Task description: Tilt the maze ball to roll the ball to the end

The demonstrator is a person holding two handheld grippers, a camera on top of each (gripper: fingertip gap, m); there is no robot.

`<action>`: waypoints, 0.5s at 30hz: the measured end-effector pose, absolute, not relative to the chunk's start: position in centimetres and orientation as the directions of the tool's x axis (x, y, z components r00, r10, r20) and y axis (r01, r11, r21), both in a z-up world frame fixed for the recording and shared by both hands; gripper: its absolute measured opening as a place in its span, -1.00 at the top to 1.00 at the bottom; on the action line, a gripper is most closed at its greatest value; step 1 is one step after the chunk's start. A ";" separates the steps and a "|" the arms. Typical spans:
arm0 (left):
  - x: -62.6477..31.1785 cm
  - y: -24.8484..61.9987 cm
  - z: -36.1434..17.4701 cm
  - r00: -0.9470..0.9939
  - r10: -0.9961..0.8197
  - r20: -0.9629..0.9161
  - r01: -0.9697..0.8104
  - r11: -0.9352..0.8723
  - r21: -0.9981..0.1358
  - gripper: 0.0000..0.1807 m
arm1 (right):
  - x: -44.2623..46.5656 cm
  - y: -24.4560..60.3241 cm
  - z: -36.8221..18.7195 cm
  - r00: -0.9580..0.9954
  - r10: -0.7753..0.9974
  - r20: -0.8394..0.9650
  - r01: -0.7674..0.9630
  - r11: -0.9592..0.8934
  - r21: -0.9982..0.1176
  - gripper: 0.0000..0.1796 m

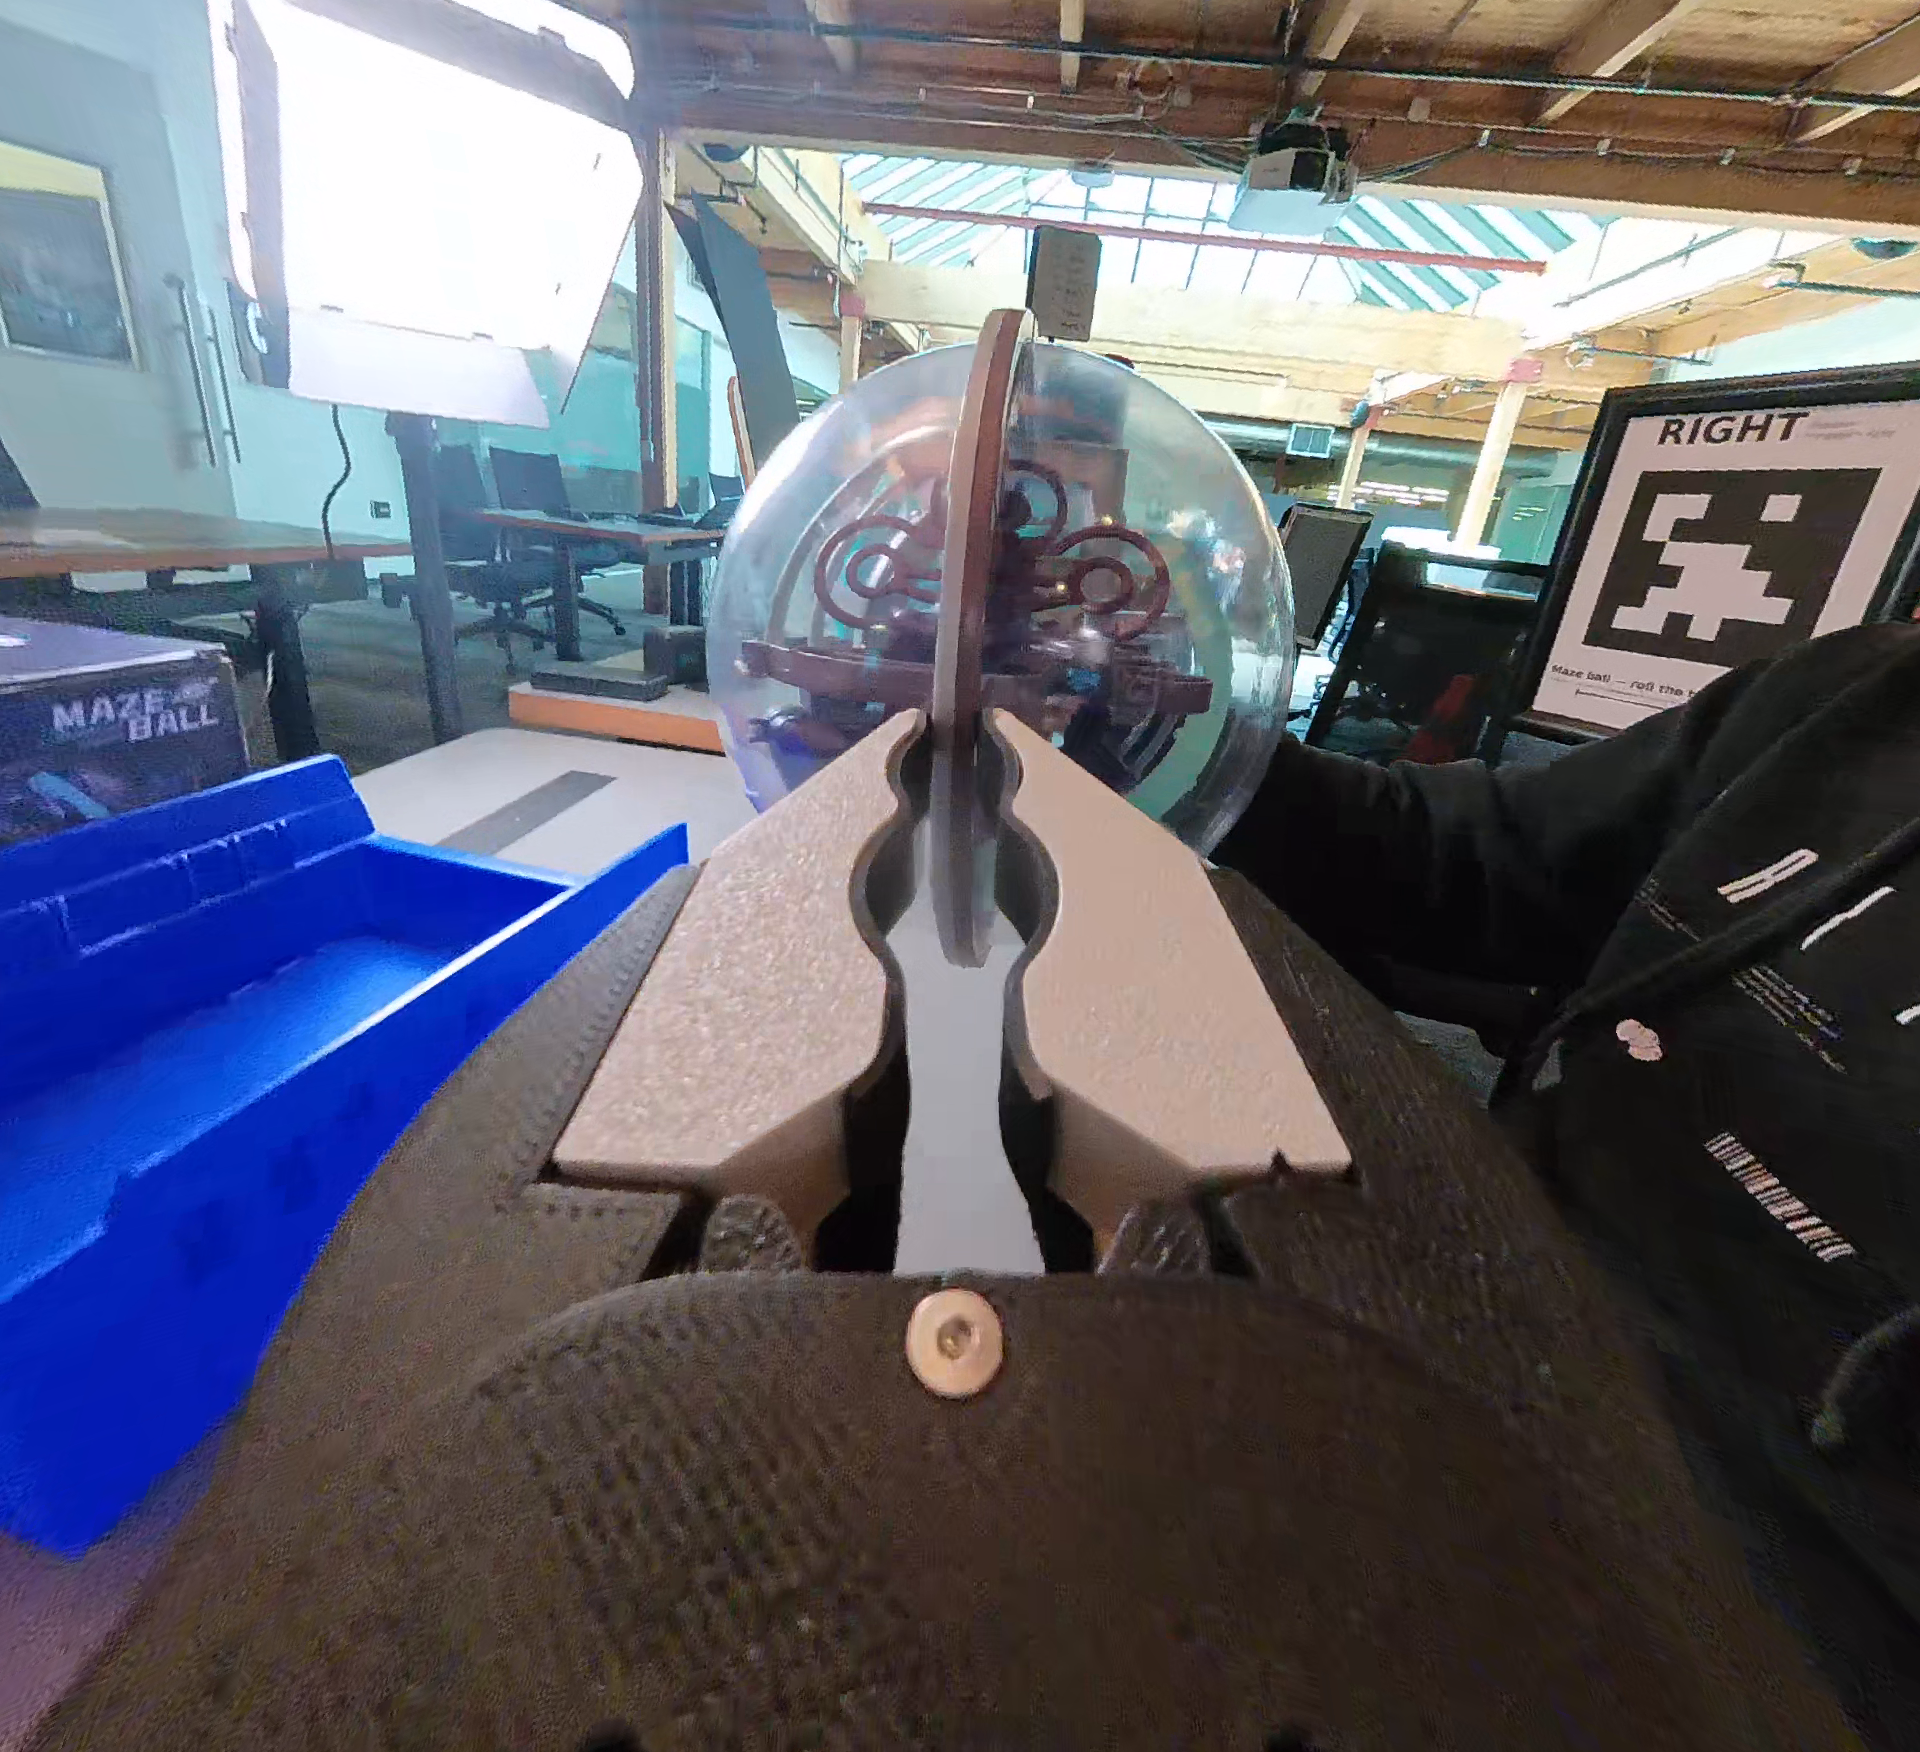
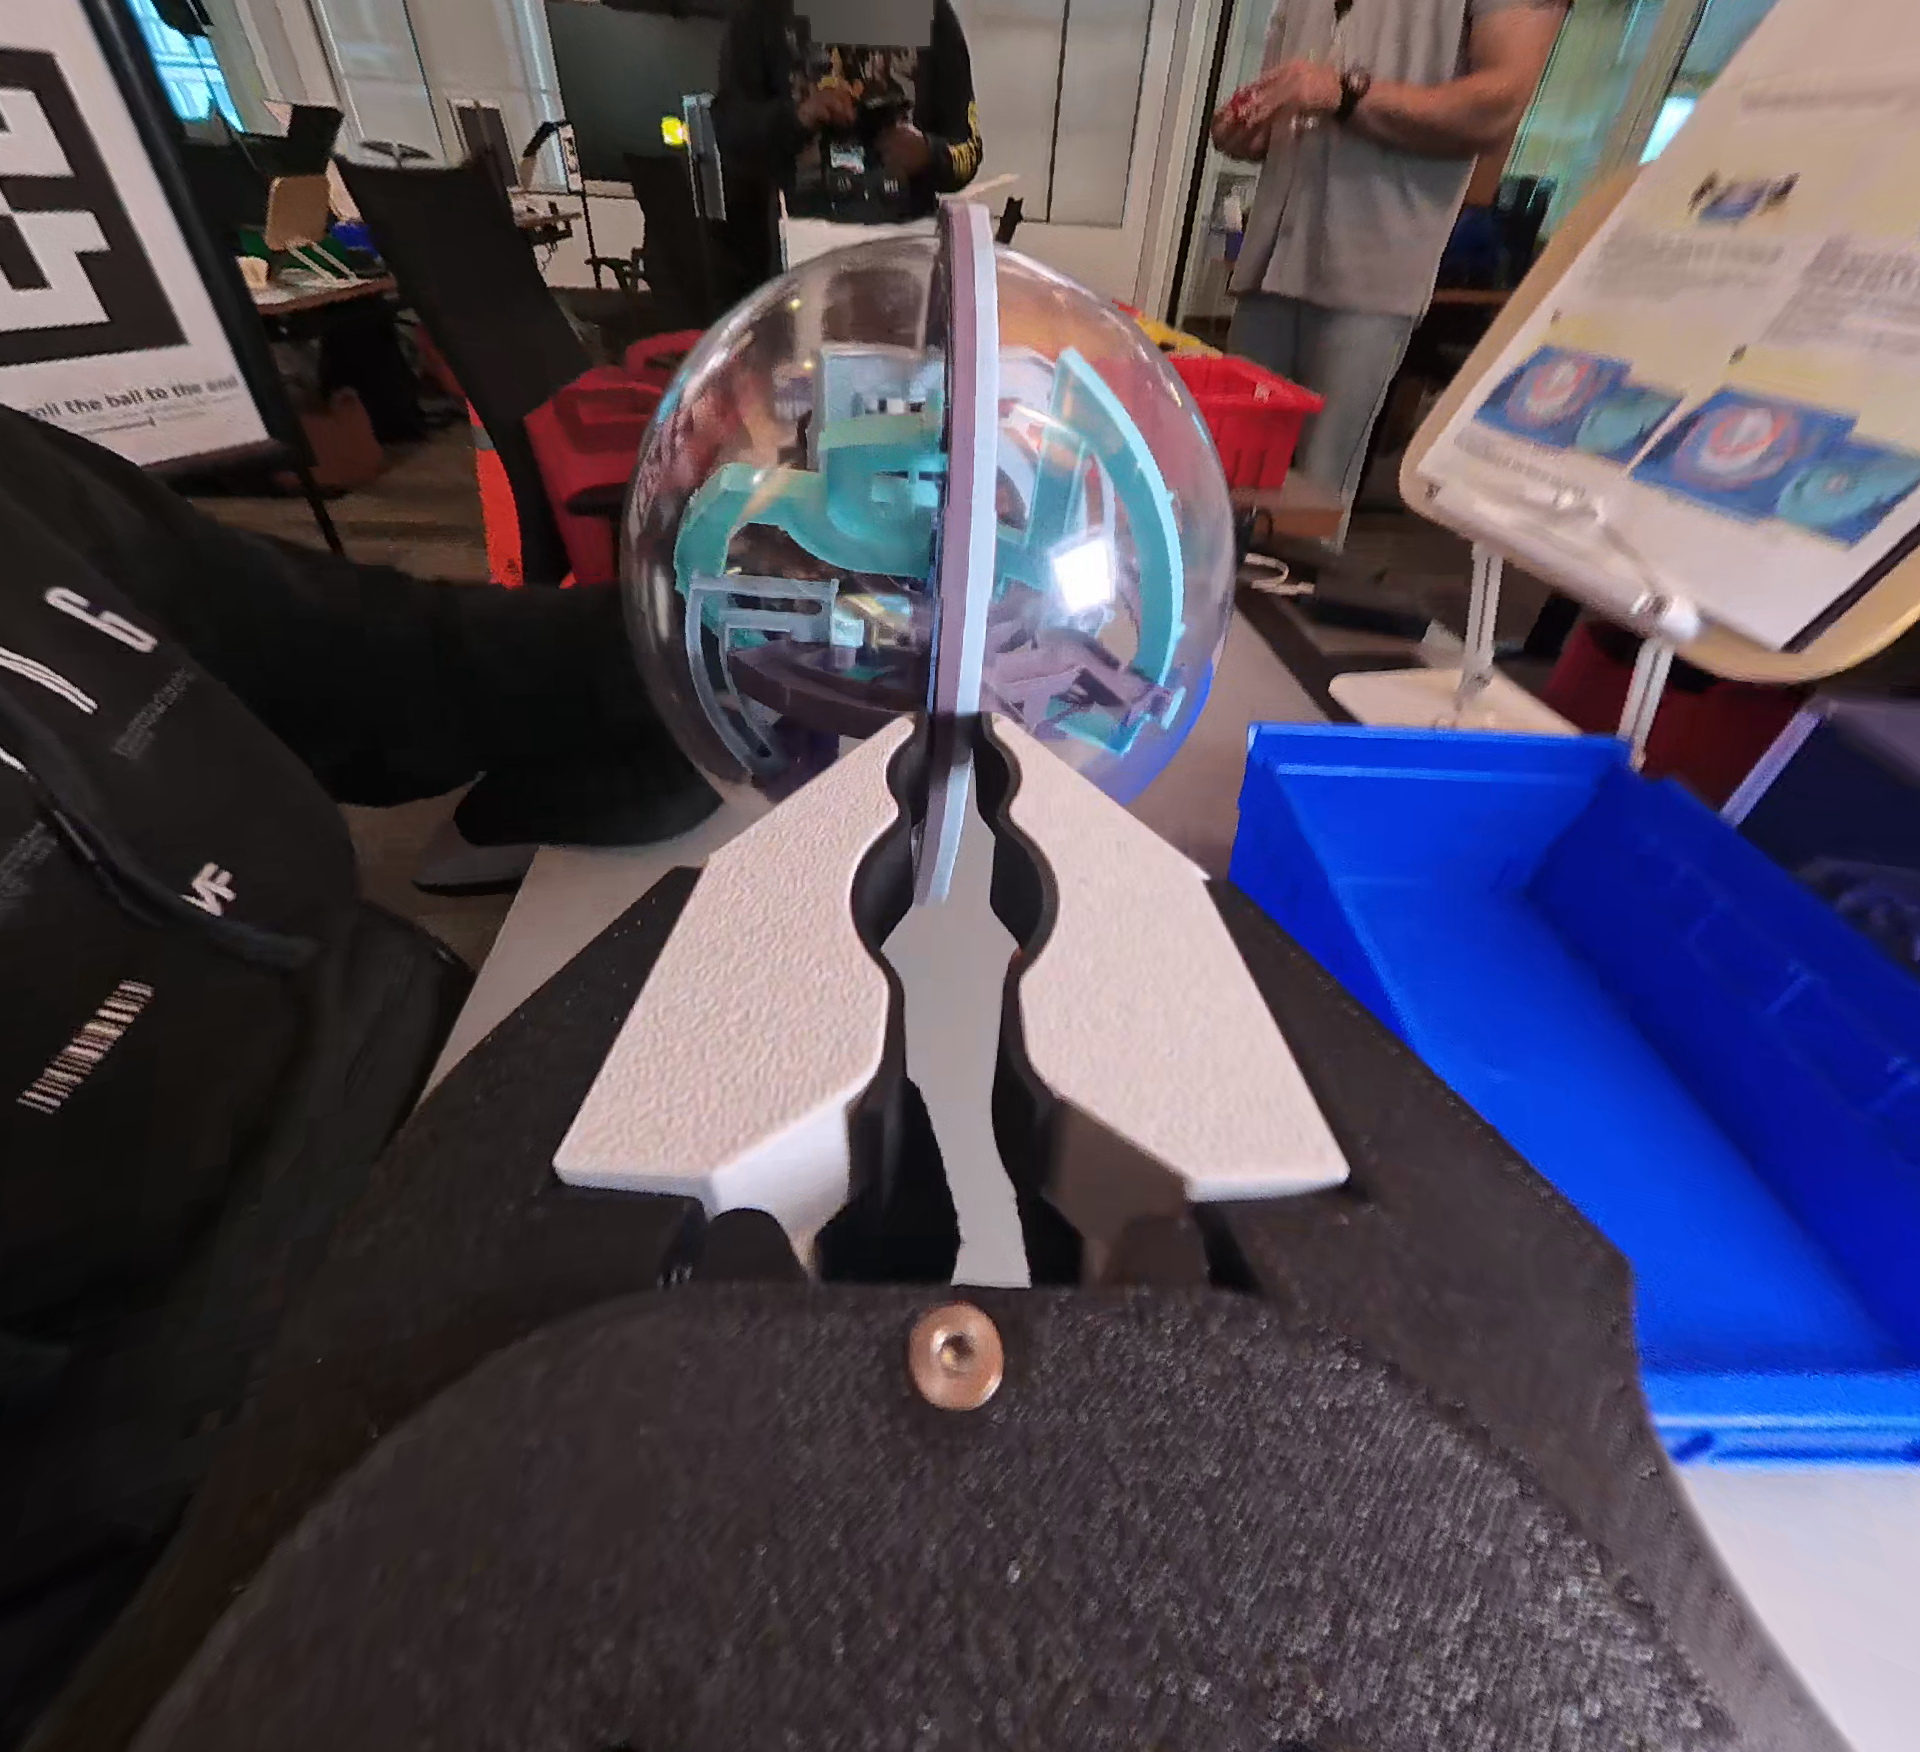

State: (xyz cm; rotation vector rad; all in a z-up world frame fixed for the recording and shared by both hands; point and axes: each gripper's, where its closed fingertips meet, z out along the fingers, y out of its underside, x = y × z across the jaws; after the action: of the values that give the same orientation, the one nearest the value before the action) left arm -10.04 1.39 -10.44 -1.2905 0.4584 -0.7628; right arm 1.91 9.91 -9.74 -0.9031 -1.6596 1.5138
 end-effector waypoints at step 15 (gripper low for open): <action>-9.5 0.4 -0.4 0.706 -0.679 -0.204 0.104 0.384 -0.918 0.92 | 3.2 7.8 2.3 -0.451 0.824 0.344 -0.168 0.301 -0.939 0.94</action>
State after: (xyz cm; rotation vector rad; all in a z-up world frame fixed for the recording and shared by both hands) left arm -9.48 0.37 -0.42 -1.0703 0.6269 -0.5424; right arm 3.17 7.76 2.29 -0.6103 -1.6263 1.3202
